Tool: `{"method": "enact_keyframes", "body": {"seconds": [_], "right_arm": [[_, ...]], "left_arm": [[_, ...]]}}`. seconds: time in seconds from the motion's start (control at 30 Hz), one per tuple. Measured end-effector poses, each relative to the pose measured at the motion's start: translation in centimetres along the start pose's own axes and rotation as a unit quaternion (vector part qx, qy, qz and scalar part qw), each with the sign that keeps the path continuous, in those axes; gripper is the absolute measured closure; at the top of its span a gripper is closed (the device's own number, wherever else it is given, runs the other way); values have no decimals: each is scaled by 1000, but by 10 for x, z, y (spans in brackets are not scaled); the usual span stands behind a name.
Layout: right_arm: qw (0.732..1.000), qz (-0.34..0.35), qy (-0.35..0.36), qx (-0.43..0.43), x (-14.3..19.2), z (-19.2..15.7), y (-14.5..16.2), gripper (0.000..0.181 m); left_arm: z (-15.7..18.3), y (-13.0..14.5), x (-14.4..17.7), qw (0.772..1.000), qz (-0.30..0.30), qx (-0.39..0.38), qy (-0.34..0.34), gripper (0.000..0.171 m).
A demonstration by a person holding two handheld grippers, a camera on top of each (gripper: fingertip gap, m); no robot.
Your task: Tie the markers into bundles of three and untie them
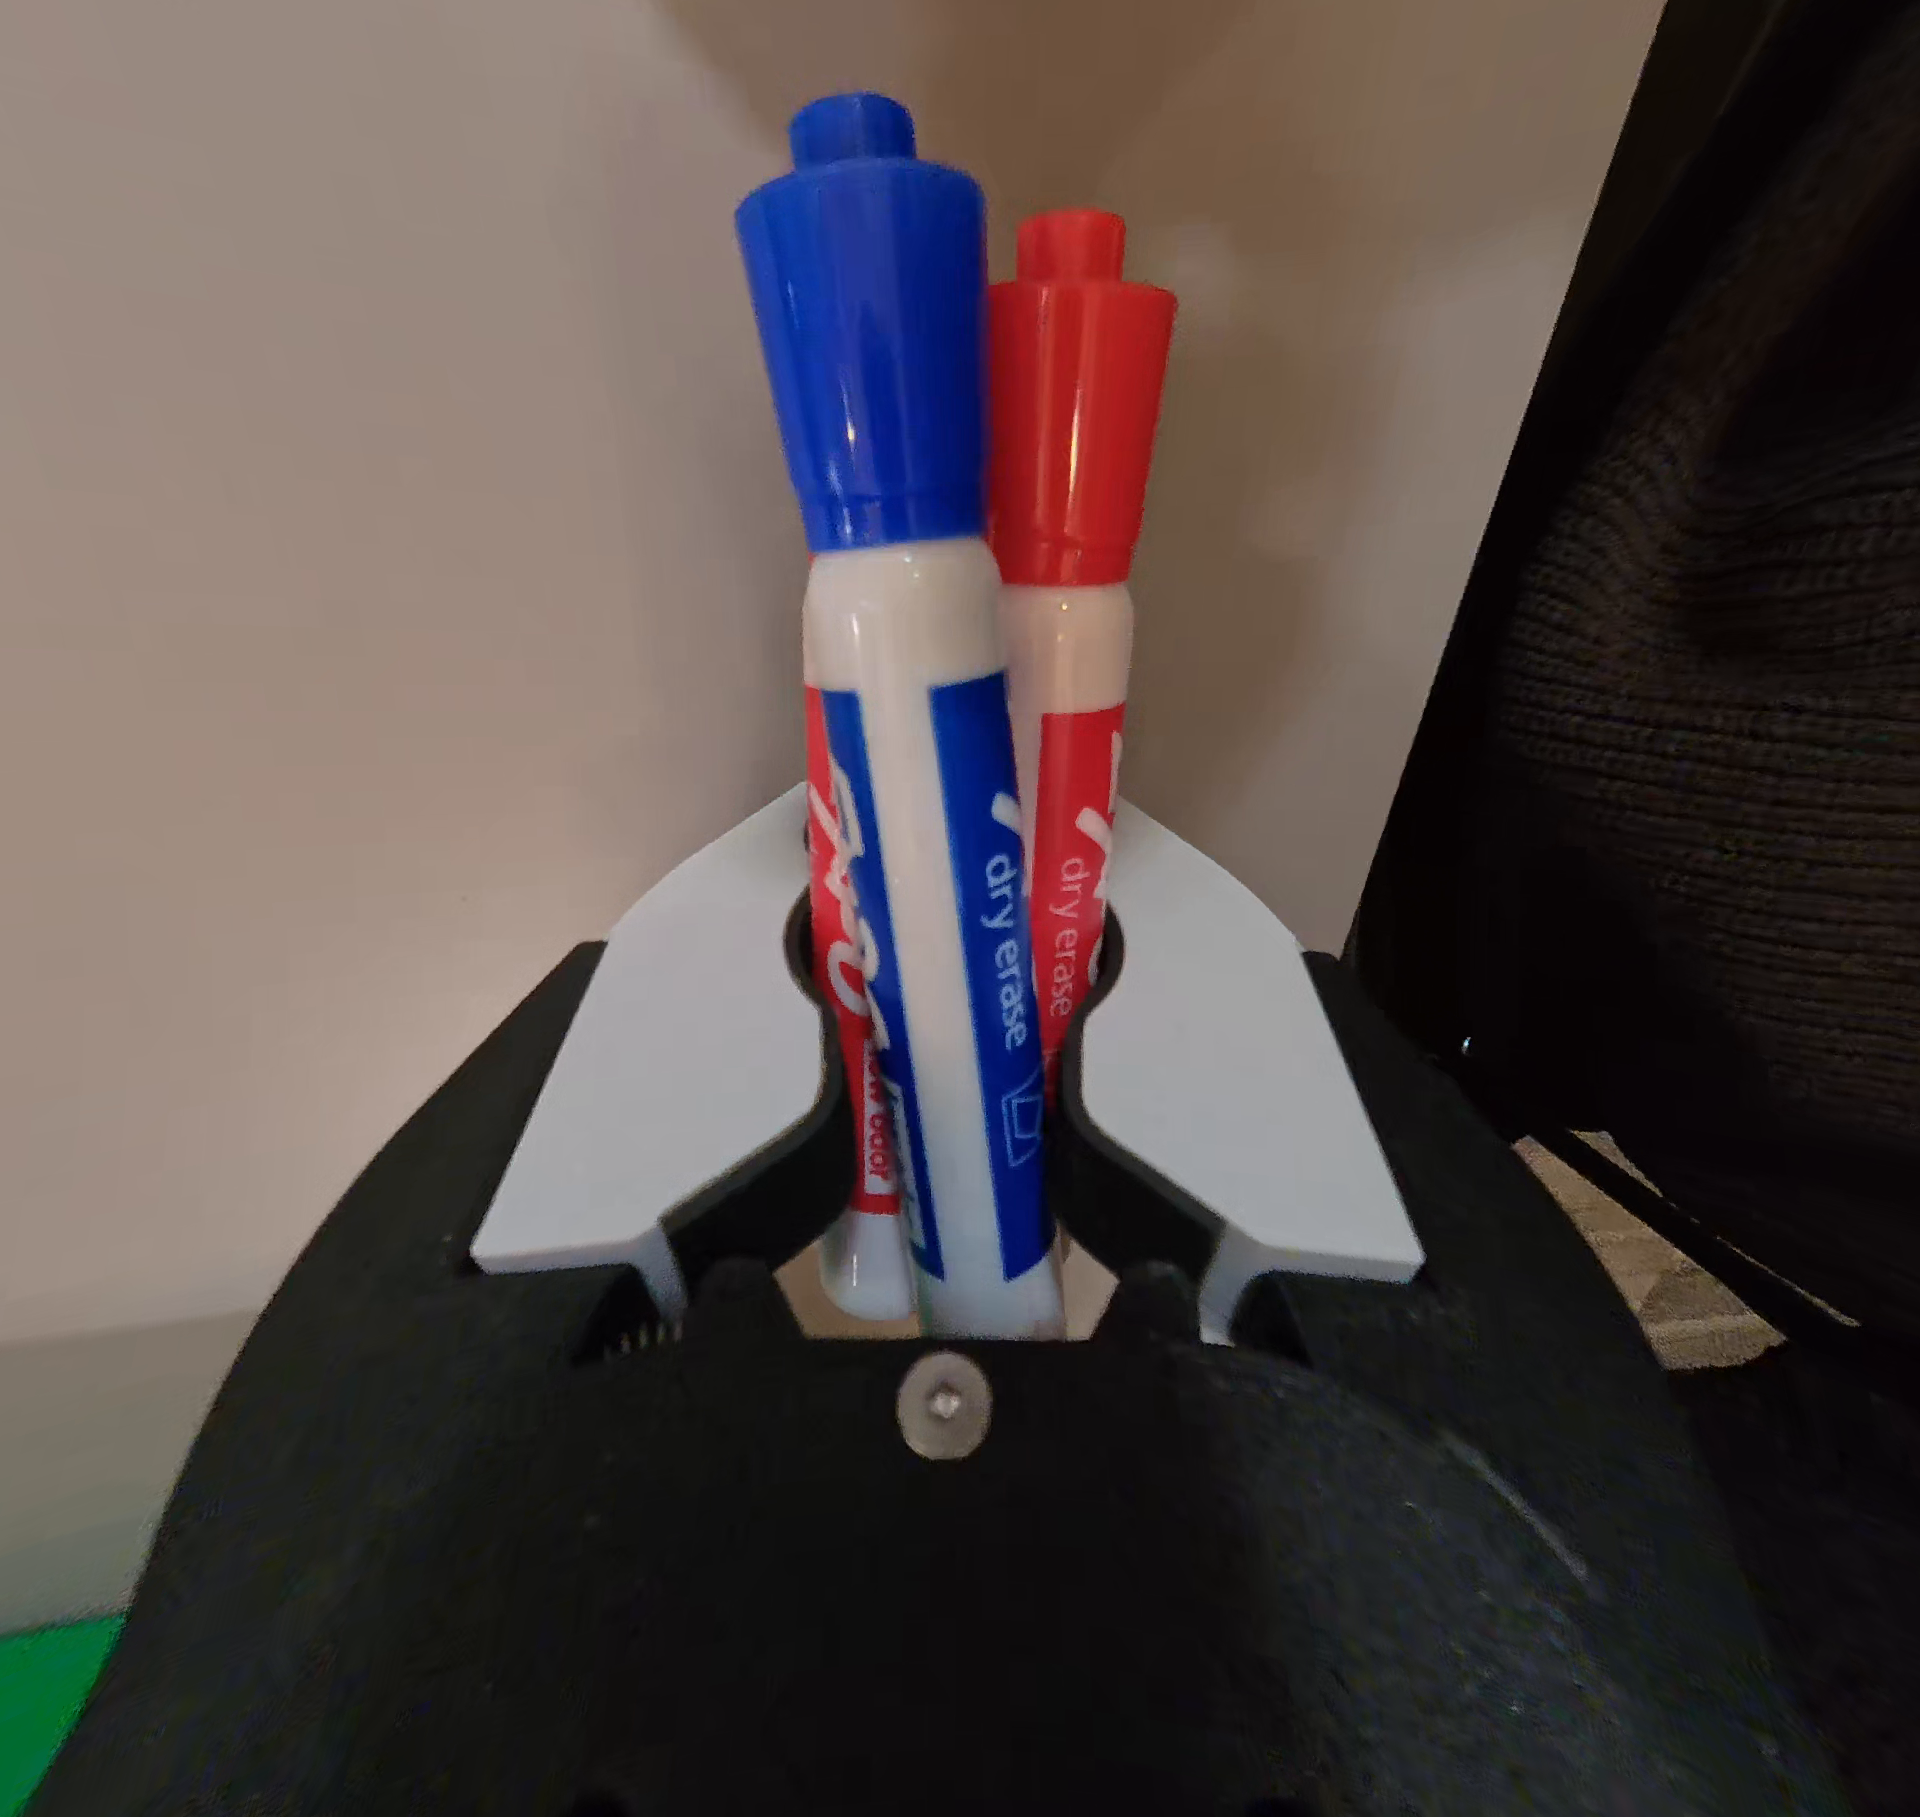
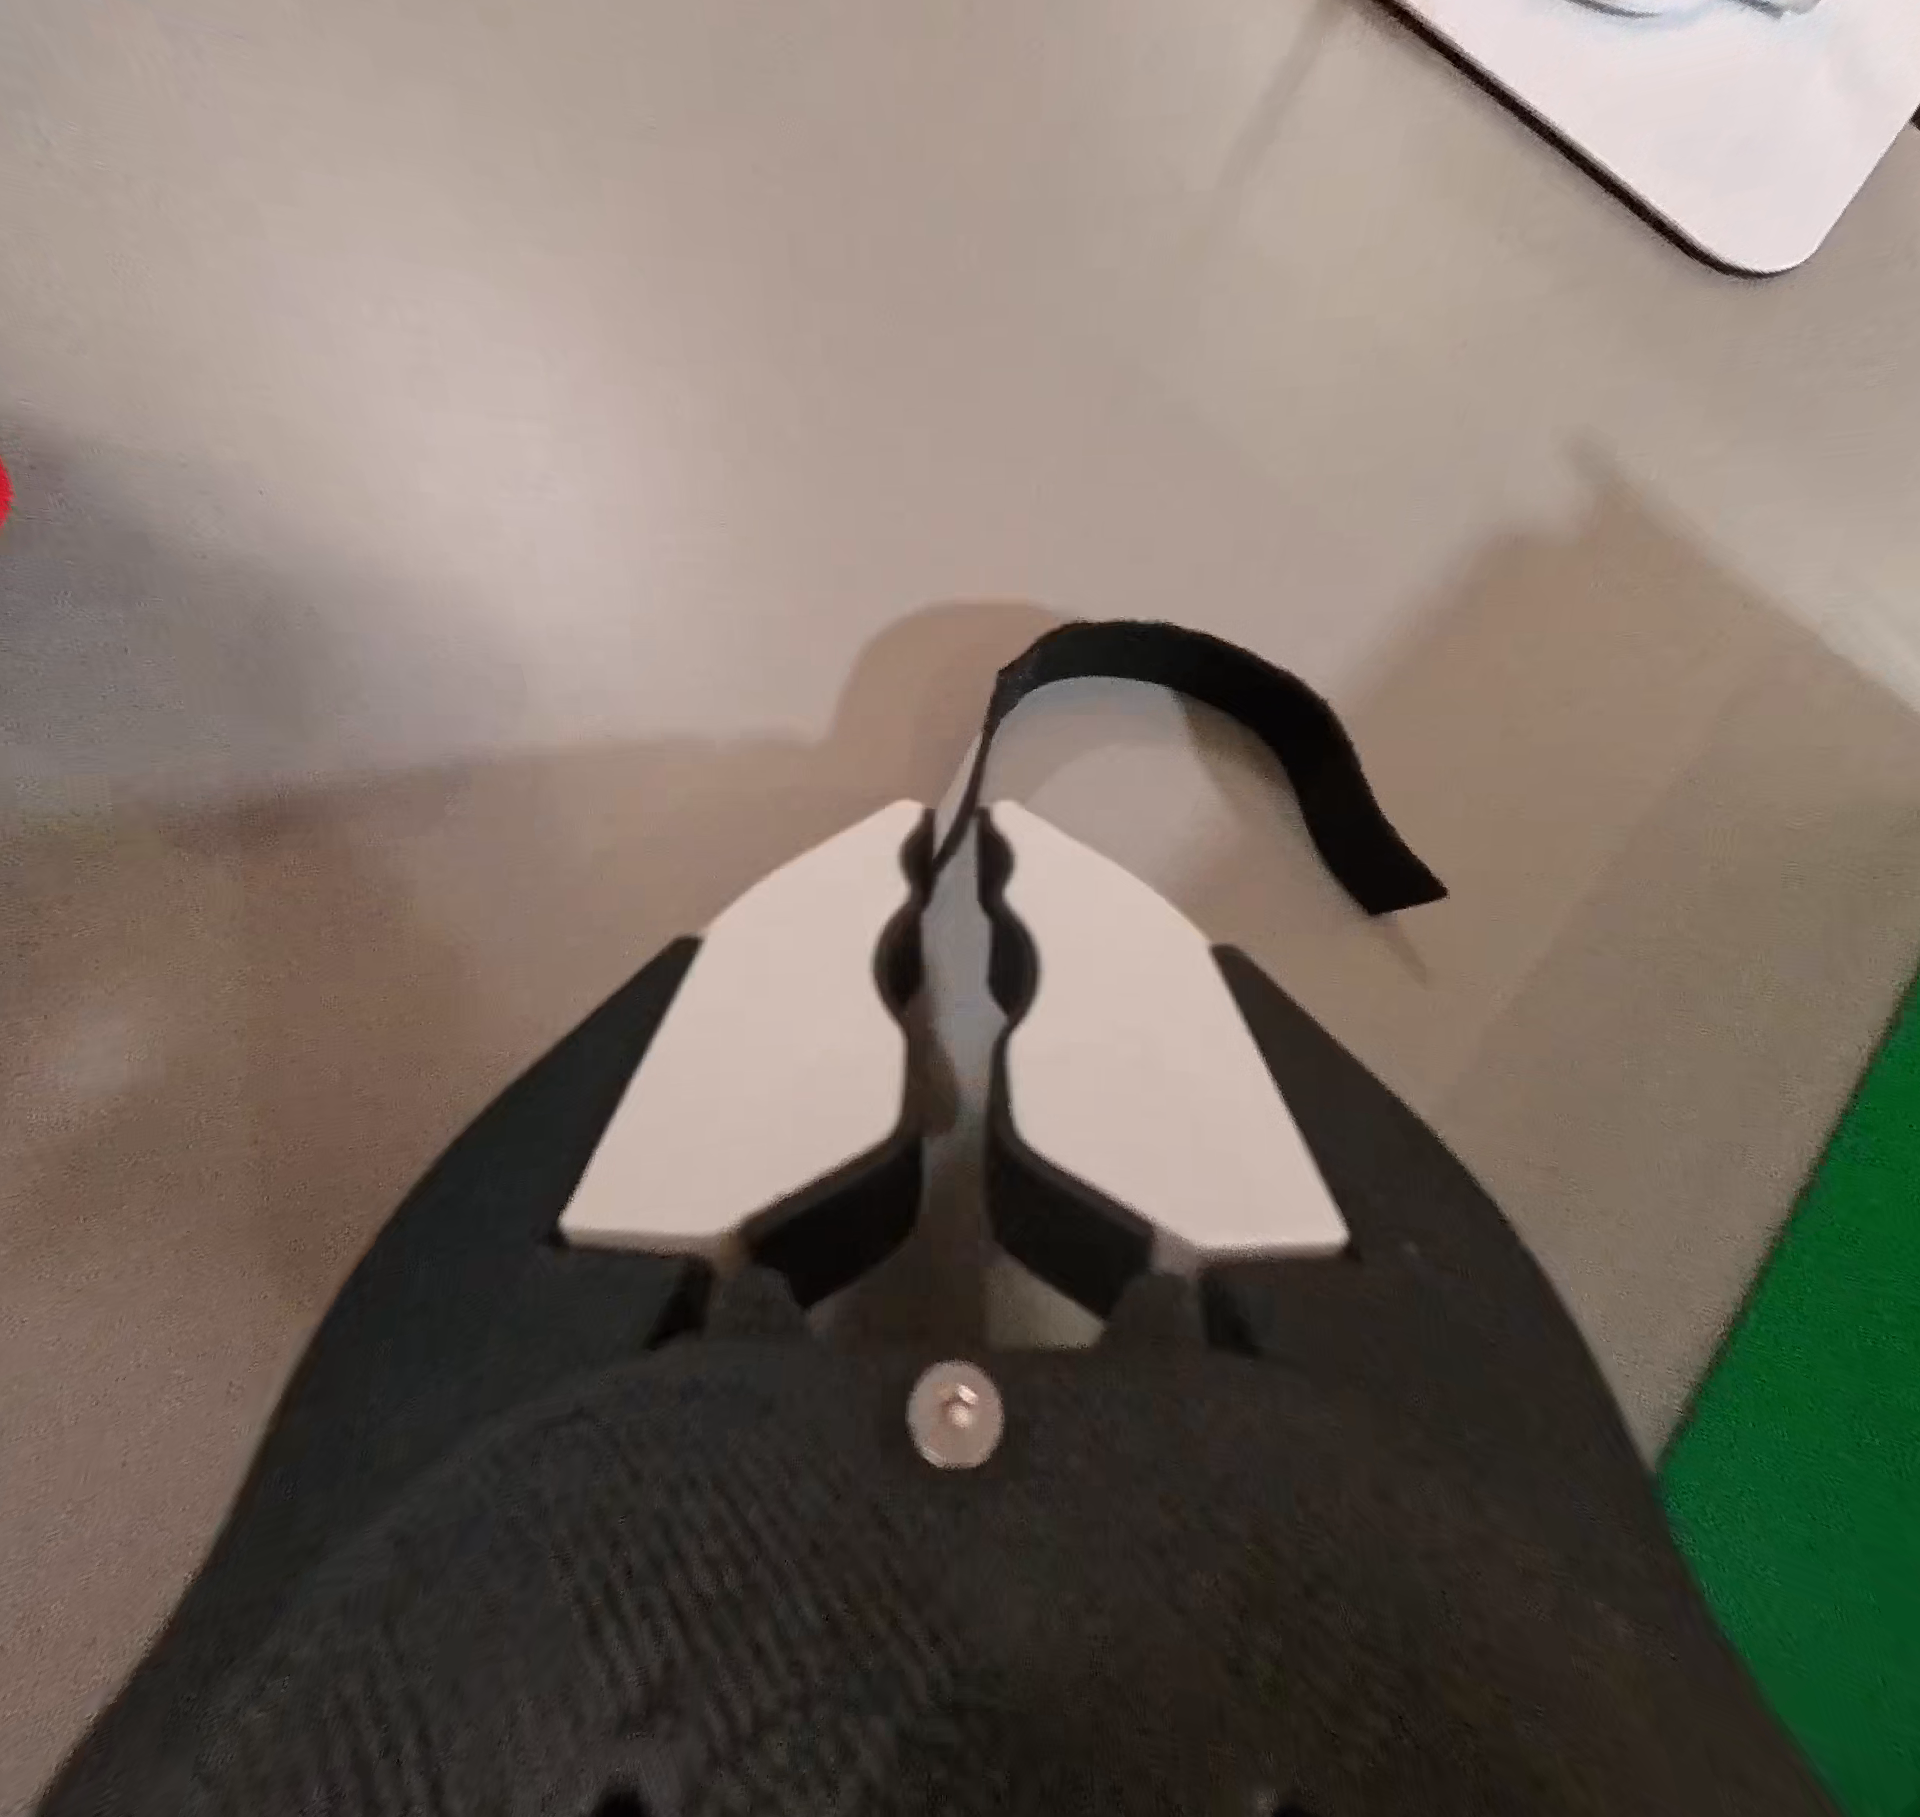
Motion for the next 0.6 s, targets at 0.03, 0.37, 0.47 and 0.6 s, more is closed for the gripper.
{"method": "enact_keyframes", "body": {"seconds": [0.03,0.37,0.47,0.6], "right_arm": [[1000,9,-6,12,3,-4,-3,179],[989,-13,-71,130,20,-14,20,177],[998,-2,20,60,20,30,20,165],[998,55,22,26,33,31,2,137]], "left_arm": [[1,1,-1,1000,0,0,2,128],[4,7,3,1000,-2,1,-3,128],[4,9,3,1000,-5,4,-6,128],[4,10,2,1000,-12,6,-4,128]]}}
Point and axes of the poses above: each gripper's, where its closed fingertips meet, x back along the fingers, y out of its underside, z = x × y across the jaws, the point moved 1 cm from there along x, back along the fingers, and after that the axes turned 15 degrees about -z, right-handed, at the moved point
